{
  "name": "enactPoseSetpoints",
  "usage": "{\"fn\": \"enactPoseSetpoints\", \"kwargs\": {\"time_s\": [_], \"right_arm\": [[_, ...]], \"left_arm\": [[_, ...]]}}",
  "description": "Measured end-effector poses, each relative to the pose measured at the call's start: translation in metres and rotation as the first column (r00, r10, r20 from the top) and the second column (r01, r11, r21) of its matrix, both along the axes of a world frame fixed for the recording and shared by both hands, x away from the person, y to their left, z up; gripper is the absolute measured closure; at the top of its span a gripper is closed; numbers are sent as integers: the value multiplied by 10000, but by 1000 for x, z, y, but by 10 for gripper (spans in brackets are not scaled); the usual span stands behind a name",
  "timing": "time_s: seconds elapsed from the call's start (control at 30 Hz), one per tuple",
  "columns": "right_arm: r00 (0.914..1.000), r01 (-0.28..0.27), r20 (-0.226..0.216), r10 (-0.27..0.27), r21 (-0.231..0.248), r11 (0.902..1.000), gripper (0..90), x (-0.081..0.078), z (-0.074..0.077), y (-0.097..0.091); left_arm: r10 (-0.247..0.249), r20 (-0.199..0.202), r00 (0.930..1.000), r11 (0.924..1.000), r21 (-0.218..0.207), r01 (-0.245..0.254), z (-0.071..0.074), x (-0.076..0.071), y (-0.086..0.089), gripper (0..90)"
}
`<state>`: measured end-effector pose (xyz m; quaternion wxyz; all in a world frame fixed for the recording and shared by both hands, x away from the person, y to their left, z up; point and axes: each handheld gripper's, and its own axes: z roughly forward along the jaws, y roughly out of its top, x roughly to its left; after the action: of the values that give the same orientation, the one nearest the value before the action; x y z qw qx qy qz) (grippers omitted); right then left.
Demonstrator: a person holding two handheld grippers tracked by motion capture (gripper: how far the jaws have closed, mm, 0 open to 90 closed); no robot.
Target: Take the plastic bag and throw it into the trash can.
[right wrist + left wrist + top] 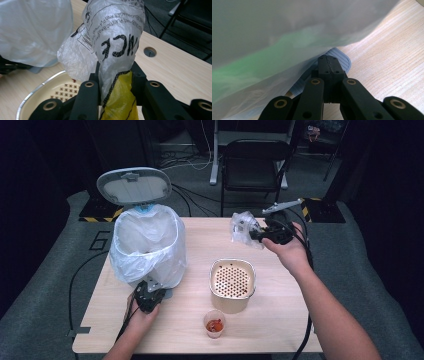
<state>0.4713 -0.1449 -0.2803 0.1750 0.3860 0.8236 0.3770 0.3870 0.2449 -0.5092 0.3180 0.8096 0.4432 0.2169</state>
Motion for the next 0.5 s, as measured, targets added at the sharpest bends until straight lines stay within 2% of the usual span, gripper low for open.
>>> {"fn": "enactPoseSetpoints", "kwargs": {"time_s": [0.07,0.17,0.23,0.3,0.4,0.47,0.5], "right_arm": [[9993,-350,93,350,-51,9994,739,-2,7,14],[9986,-535,23,535,-99,9985,739,-3,12,24],[9972,-740,48,740,-107,9972,739,-4,15,34],[9936,-1105,220,1109,-165,9937,739,-3,20,48],[9913,-1293,228,1297,-162,9915,739,-3,22,56],[9884,-1502,202,1504,-125,9886,739,-4,25,69],[9884,-1502,202,1504,-125,9886,739,-4,25,69]], "left_arm": [[-1,3,10000,10000,-7,1,0,0,0,900],[-88,-70,9999,9999,76,89,1,0,1,900],[-228,92,9997,9995,232,226,1,1,2,900],[-236,-7,9997,9995,201,236,2,1,2,900],[36,-39,10000,10000,-79,-36,0,0,0,900],[120,-96,9999,9999,-84,-121,0,0,-1,900],[119,-56,9999,9999,-93,-120,0,0,-1,900]]}}
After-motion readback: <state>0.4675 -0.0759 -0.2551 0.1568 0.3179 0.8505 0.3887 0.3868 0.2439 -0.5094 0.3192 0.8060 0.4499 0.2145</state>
